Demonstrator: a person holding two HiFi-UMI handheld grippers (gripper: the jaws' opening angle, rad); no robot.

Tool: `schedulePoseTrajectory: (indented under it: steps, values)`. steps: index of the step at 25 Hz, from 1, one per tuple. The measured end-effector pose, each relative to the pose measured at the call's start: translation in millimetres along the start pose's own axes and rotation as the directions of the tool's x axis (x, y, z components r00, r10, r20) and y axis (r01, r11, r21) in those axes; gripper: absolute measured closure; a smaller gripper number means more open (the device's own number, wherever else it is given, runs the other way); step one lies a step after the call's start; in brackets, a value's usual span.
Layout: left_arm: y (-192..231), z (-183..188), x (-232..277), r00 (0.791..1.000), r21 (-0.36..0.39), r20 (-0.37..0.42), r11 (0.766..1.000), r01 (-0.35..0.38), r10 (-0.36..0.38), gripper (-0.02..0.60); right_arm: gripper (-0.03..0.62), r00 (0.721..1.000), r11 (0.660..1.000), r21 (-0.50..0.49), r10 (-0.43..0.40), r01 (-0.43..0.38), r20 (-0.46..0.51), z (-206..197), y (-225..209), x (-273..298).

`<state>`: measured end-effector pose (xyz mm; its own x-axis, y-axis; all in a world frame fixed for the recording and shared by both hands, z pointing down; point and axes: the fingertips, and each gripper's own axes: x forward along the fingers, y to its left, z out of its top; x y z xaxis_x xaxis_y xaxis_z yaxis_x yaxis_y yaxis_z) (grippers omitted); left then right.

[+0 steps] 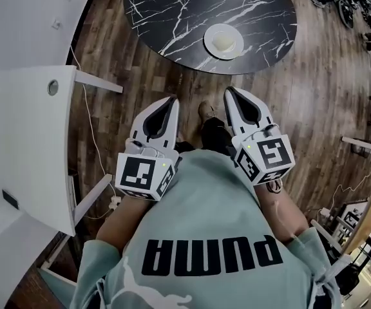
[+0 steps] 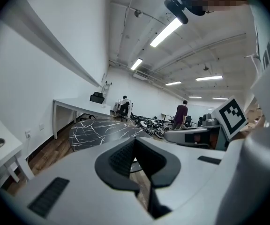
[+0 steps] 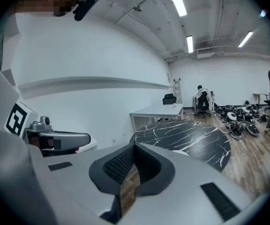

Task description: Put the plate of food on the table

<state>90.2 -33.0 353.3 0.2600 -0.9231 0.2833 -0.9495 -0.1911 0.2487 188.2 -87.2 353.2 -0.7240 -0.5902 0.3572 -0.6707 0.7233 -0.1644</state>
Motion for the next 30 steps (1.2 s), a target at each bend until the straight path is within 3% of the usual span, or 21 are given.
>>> schedulePoseTrajectory:
  steps: [11, 30]
  values:
    - [-25.7, -6.4, -21.2, 0.997, 0.019, 0.024, 0.997, -0.076, 0.076, 0.575, 0.585, 0.998, 0.998, -0.035, 0.057, -0.057, -0.003, -14.6, 4.3, -31.1]
    - [-119.7, -34.0, -0.7, 0.974, 0.063, -0.022, 0.972, -0.225, 0.227, 0.575, 0.585, 0.986, 0.984, -0.077, 0.165, -0.162, 0.028, -23.4, -65.9, -91.1]
